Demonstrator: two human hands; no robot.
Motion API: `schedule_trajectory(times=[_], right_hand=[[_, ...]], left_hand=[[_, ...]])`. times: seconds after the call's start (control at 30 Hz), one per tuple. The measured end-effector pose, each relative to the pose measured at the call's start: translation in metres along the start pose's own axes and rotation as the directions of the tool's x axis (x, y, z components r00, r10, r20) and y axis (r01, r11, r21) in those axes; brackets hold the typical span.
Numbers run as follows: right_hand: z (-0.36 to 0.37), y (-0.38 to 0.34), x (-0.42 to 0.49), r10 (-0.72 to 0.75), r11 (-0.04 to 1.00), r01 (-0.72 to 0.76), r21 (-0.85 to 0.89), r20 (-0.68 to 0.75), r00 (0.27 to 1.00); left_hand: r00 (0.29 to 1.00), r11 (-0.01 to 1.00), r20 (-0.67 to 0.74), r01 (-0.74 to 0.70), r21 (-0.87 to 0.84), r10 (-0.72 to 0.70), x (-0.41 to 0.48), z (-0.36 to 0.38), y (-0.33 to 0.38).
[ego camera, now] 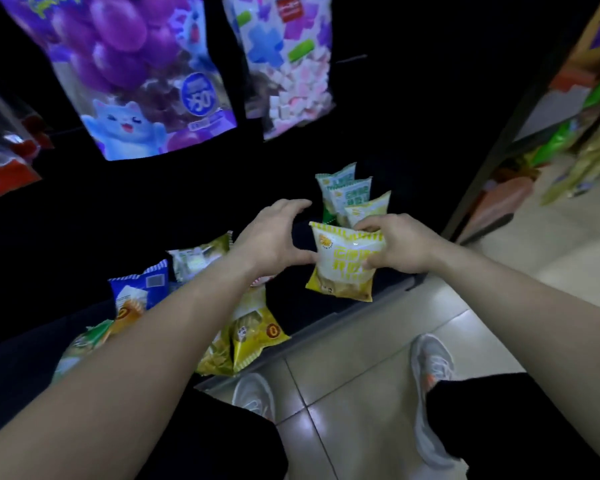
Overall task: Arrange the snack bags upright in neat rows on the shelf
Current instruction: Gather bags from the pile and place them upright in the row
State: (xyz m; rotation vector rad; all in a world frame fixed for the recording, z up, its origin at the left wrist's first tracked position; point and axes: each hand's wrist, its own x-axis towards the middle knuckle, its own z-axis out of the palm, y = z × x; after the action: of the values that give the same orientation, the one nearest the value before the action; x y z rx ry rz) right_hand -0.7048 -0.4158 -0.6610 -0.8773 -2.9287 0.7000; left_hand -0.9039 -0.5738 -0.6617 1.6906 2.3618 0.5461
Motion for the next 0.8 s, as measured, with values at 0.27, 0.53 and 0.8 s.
schedule_trajectory(times=[0.27,0.53,0.8], right_hand=[[-0.008,0.051,-0.011,-0.006,1.0,0.006,-0.004,0.003,1.0],[0.0,0.146,-0.037,0.276,0.961,-0.276,0.011,0.007,0.961],[0.025,0.192,-0.059,0.356,0.934,-0.346,-0.094,0.134,0.925]], left_hand=[[0.982,0.984,0.187,-0.032,0.177,-0.002,0.046,0.062,0.052],[0.971,0.965,0.075,0.215,0.15,-0.228,0.109,0.121,0.058],[0.936,0.939,0.069,0.343,0.034,-0.344,0.185,0.197,0.066]])
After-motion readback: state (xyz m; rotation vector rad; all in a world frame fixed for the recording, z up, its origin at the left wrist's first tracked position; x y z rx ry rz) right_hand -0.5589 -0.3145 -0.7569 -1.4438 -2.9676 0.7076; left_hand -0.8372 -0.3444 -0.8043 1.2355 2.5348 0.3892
